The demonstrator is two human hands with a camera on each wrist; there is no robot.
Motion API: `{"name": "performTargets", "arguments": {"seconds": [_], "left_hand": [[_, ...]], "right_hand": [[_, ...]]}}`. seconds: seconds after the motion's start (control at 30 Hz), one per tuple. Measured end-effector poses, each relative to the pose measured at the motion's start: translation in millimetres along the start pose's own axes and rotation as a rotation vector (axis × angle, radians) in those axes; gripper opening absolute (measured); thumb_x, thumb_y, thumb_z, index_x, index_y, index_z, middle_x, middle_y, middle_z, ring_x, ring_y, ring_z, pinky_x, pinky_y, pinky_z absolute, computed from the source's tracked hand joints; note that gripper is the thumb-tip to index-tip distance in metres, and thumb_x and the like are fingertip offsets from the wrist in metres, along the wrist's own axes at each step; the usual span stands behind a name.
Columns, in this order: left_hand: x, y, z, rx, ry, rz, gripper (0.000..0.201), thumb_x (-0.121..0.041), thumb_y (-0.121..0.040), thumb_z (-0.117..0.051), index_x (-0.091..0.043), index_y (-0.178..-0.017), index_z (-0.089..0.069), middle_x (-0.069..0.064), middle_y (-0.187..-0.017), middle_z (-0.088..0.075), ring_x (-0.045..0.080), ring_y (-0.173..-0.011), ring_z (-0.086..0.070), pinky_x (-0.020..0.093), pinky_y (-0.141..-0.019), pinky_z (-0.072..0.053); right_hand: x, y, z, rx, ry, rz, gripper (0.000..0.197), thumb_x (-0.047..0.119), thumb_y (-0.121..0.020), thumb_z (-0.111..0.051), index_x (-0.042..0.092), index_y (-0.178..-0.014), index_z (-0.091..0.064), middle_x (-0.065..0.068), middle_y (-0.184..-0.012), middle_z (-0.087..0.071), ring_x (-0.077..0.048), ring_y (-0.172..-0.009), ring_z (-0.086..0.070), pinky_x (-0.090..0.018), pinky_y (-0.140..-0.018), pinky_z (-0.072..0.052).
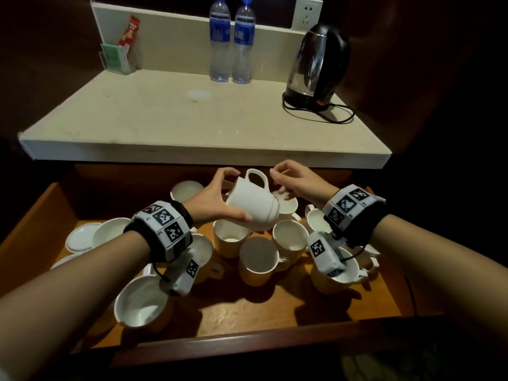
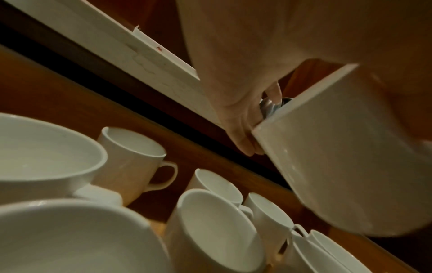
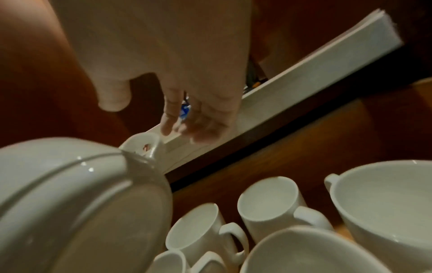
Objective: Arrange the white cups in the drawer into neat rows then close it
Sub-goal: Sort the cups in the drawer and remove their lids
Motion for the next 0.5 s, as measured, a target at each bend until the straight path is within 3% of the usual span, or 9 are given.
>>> {"name": "performTargets", "arguments": {"seconds": [0.07, 0.13, 0.23, 0.3, 0.37, 0.43, 0.5], "left_hand": [[-4, -1, -4, 0.044, -0.018, -0.016, 0.104, -0.042, -0.038, -0.083, -0.036, -0.124, -0.024, 0.0, -0.125, -0.041, 0.013, -0.114, -0.045, 0.014, -0.082, -0.042], [-9, -2, -11, 0.109, -0.052, -0.022, 0.107, -0.046, -0.036, -0.081, -0.038, -0.125, -0.021, 0.003, -0.129, -0.04, 0.015, -0.119, -0.042, 0.024, -0.092, -0.042], [-16, -4, -23, 0.177, -0.098, -0.028, 0.105, -0.033, -0.047, -0.087, -0.039, -0.127, -0.019, 0.002, -0.13, -0.039, 0.015, -0.124, -0.038, 0.031, -0.101, -0.04], [-19, -6, -31, 0.193, -0.113, -0.038, 0.097, -0.017, -0.059, -0.087, -0.037, -0.126, -0.02, -0.001, -0.126, -0.038, 0.014, -0.122, -0.037, 0.028, -0.097, -0.039], [-23, -7, -37, 0.212, -0.125, -0.059, 0.095, -0.012, -0.062, -0.085, -0.037, -0.125, -0.019, -0.001, -0.124, -0.039, 0.013, -0.119, -0.038, 0.025, -0.092, -0.037], [-28, -7, -44, 0.259, -0.143, -0.086, 0.095, -0.02, -0.059, -0.087, -0.039, -0.125, -0.021, -0.003, -0.126, -0.039, 0.011, -0.121, -0.039, 0.025, -0.095, -0.037], [-33, -9, -48, 0.298, -0.086, -0.096, 0.096, -0.039, -0.052, -0.085, -0.04, -0.126, -0.024, -0.003, -0.132, -0.042, 0.011, -0.122, -0.043, 0.029, -0.098, -0.041]], "right_hand": [[9, -1, 0, -0.078, 0.183, 0.04, 0.036, 0.047, -0.09, -0.053, 0.013, -0.102, -0.057, 0.001, -0.087, -0.058, -0.013, -0.074, -0.053, -0.028, -0.067, -0.045], [17, 1, 0, -0.128, 0.316, 0.054, 0.046, 0.055, -0.087, -0.052, 0.011, -0.099, -0.058, 0.003, -0.083, -0.058, -0.012, -0.075, -0.053, -0.026, -0.068, -0.043], [25, 7, -3, -0.06, 0.433, 0.003, 0.049, 0.058, -0.085, -0.053, 0.011, -0.1, -0.057, 0.001, -0.084, -0.059, -0.012, -0.073, -0.055, -0.024, -0.063, -0.045], [21, 14, -9, 0.093, 0.489, -0.102, 0.037, 0.044, -0.088, -0.059, 0.01, -0.104, -0.056, 0.001, -0.077, -0.058, -0.01, -0.061, -0.056, -0.017, -0.048, -0.044], [14, 20, -8, 0.141, 0.497, -0.202, 0.021, 0.019, -0.09, -0.061, 0.008, -0.107, -0.057, 0.0, -0.069, -0.058, -0.009, -0.051, -0.053, -0.013, -0.035, -0.038], [8, 27, -2, 0.143, 0.48, -0.259, 0.014, 0.005, -0.088, -0.057, 0.006, -0.102, -0.056, -0.004, -0.064, -0.059, -0.01, -0.045, -0.052, -0.015, -0.032, -0.037], [3, 35, 2, 0.192, 0.48, -0.293, 0.011, -0.001, -0.087, -0.055, 0.006, -0.095, -0.052, -0.007, -0.06, -0.059, -0.013, -0.042, -0.051, -0.018, -0.033, -0.037]]}}
Point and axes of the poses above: each hand's wrist, its own y-axis away from the middle knuckle, its own z-axis out of the back of the hand, x = y × z, the point moved 6 cm from there along -y, towards the middle knuckle
